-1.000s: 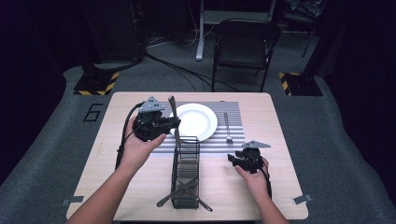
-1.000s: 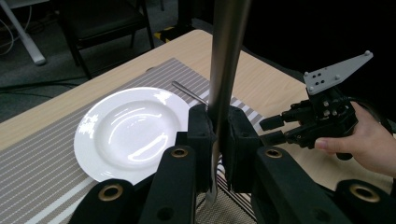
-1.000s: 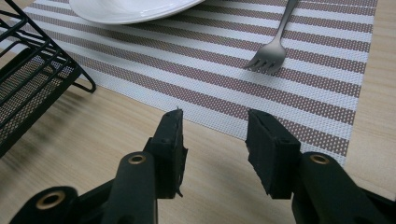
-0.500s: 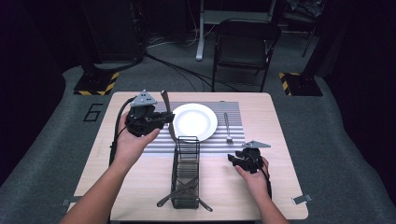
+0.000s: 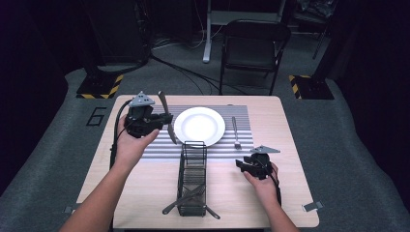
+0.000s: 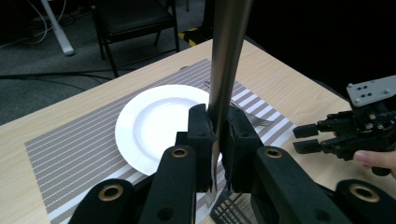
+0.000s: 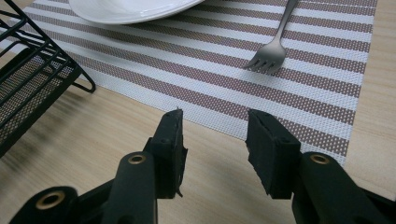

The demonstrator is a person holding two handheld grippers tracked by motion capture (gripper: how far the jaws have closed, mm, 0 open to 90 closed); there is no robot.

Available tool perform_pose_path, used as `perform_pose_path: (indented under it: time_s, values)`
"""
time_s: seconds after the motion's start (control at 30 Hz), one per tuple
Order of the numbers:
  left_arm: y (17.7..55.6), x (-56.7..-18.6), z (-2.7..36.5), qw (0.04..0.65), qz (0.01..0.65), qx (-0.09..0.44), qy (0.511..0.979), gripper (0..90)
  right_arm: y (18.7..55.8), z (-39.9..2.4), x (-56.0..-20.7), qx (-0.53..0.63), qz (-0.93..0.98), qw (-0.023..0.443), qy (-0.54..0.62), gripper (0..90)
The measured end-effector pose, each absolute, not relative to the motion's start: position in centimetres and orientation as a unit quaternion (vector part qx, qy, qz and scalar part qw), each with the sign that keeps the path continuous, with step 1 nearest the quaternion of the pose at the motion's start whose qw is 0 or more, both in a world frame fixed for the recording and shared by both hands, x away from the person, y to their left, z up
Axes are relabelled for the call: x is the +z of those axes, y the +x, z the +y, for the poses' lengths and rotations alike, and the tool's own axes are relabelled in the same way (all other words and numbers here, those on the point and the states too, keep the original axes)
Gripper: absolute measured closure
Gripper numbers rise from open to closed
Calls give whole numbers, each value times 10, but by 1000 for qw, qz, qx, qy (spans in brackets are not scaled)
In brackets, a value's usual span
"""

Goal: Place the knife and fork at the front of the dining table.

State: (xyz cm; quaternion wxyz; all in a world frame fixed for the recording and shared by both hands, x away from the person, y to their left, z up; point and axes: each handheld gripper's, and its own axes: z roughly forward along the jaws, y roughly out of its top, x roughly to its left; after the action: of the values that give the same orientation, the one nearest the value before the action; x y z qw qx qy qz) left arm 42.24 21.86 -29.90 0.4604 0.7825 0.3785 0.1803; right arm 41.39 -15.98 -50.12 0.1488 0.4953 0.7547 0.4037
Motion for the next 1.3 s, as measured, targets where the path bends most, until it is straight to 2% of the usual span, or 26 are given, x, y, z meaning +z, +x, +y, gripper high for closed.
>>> perform_pose_path:
  time_s: [0.5, 1.3]
  values:
    - [434, -318, 234, 454, 402, 190, 772, 823, 414, -160, -502, 403, 755, 147, 496, 558]
    - [448, -372, 260, 429, 448, 197, 759, 824, 414, -158, -503, 401, 756, 144, 497, 557]
